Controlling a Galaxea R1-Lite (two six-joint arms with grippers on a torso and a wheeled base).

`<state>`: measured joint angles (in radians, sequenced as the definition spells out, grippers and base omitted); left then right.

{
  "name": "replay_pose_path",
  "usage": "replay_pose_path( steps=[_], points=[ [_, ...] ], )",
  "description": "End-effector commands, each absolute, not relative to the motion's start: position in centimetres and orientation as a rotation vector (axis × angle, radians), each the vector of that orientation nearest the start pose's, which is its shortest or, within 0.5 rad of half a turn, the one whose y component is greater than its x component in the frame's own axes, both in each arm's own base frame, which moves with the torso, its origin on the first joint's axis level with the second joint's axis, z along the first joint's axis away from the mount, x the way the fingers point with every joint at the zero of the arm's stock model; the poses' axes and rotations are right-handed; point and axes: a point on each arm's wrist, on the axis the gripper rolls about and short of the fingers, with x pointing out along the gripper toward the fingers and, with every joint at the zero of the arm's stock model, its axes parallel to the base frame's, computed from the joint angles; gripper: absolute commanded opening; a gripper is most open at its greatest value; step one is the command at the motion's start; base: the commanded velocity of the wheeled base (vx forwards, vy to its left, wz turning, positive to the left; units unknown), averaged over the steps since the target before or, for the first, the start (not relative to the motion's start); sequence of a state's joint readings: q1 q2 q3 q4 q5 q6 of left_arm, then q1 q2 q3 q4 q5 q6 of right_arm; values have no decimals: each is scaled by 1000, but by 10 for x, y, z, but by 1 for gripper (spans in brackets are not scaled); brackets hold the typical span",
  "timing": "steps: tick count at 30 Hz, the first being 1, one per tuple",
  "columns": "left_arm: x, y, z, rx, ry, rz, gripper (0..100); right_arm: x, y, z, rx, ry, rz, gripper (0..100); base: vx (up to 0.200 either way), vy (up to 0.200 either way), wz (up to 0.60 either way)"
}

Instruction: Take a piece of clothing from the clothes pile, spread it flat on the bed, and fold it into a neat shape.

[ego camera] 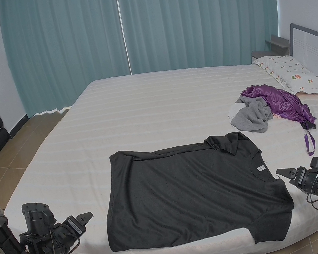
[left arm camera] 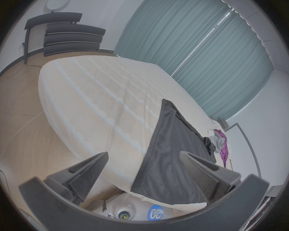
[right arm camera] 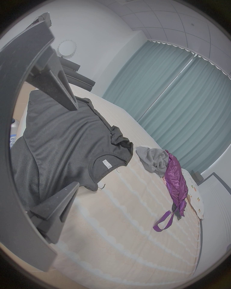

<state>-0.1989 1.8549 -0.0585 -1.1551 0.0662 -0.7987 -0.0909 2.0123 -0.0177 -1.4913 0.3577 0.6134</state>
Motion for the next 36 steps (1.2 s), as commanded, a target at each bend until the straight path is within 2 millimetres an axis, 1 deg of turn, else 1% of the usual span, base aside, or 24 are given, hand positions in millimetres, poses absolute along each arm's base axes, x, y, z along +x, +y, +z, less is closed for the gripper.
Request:
replay_pose_path(
  steps=[1,9,12,15,21,36],
  points=[
    [197,-43,39,-688,657,116,100,212,-11,30,715,574,100,100,0,0,0],
    [196,-44,39,-694,663,113,100,213,-10,30,735,578,96,100,0,0,0],
    [200,-46,39,-724,658,117,100,213,-10,30,734,579,98,100,0,0,0],
    [203,-48,40,-756,648,118,100,213,-10,30,735,578,96,100,0,-200,0],
    [202,-49,40,-755,650,113,100,213,-10,29,736,584,98,100,0,-200,0],
    [204,-50,42,-755,632,116,100,213,-9,25,738,601,100,100,0,0,0]
  ],
)
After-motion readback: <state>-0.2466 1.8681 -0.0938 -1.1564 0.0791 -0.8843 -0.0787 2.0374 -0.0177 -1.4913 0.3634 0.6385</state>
